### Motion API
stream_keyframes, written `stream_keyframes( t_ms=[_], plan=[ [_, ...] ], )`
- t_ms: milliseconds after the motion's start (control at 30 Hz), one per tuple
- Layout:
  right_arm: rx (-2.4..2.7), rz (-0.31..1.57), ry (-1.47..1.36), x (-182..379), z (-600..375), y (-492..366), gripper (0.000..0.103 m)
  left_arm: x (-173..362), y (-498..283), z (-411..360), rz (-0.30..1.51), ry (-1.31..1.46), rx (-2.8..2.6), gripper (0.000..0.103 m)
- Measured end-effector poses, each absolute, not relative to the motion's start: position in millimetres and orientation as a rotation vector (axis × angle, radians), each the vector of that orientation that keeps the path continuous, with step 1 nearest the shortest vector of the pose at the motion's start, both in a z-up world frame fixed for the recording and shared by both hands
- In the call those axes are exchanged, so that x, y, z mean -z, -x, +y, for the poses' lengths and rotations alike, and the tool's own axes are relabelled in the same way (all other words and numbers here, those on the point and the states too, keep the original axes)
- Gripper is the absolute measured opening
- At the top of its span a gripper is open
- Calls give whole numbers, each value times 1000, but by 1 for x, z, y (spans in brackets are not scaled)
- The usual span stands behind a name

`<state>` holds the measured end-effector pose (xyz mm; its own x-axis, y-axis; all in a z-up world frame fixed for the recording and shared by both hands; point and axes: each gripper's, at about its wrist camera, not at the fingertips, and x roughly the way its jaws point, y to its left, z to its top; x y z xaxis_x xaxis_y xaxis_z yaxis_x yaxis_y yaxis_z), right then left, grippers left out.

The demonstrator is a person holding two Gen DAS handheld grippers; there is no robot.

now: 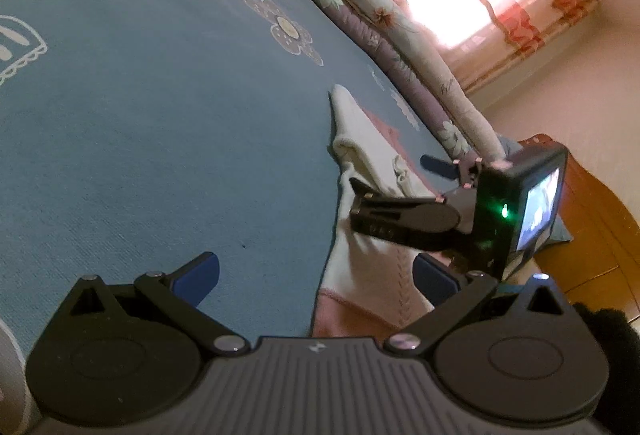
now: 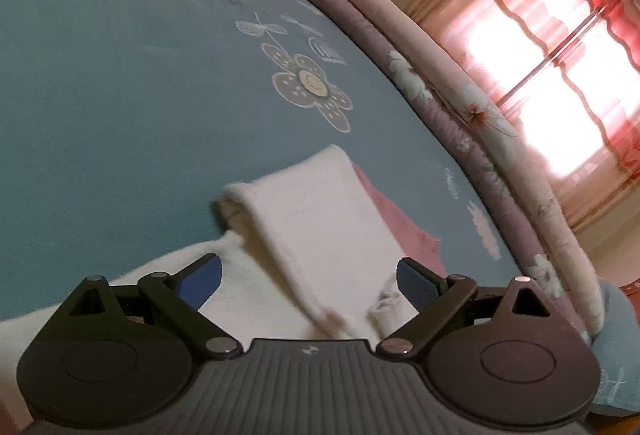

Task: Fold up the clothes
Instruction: 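Position both grippers at the white sleeve edge of the folded sweater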

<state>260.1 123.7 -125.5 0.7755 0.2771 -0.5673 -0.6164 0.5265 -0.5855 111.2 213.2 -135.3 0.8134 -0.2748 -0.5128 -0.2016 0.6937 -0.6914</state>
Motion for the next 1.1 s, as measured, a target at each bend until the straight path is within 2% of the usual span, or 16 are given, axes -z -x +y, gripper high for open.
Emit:
stream_keyframes(
  t_ms=[367,533,633,1100],
  plan=[
    [-639,409,880,117,105,-192,97,137,-104,227,592,877,7,102],
    [-580,382,856,106,100,-194,101,140,-102,235,573,912,-3,102],
    [-581,427,871,114,105,-200,101,141,-103,238,574,920,-8,102],
    [-710,345,958,105,101,-110,103,144,-106,241,566,935,-6,102]
  ],
)
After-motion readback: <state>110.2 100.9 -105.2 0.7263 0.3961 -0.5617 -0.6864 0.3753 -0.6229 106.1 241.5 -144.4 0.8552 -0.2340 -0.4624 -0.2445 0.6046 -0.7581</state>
